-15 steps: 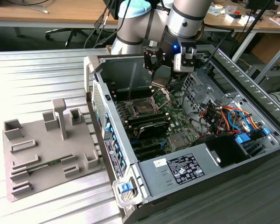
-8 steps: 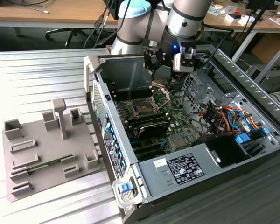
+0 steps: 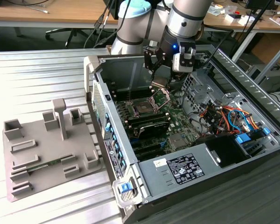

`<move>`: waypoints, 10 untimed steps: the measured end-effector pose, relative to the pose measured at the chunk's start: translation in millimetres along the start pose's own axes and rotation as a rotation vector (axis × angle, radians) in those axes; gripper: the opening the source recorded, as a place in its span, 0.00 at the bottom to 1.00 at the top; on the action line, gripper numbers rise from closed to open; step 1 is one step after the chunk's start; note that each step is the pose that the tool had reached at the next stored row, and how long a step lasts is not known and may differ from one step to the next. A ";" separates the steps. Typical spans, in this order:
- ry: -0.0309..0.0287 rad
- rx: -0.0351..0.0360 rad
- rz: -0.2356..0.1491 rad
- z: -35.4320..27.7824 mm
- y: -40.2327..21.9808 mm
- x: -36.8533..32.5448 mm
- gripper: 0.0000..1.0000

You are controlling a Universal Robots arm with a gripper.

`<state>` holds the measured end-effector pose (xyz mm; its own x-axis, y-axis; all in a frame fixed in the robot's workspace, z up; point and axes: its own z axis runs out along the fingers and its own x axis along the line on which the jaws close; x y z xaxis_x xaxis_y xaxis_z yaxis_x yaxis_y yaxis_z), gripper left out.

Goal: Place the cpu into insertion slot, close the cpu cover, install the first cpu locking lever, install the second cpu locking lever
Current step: 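Place the cpu into insertion slot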

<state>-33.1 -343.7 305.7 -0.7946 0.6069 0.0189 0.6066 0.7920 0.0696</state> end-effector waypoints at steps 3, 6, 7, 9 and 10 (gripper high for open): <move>-0.0004 -0.0001 0.006 0.0 0.0 0.0 0.55; -0.0009 -0.0002 0.012 0.0 0.0 0.0 0.55; -0.0011 -0.0002 0.015 0.1 0.0 0.0 0.55; -0.0014 -0.0004 0.020 0.1 0.0 0.0 0.55; -0.0016 -0.0004 0.023 0.1 0.0 0.0 0.55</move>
<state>-33.1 -343.7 305.5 -0.7803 0.6251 0.0188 0.6247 0.7778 0.0696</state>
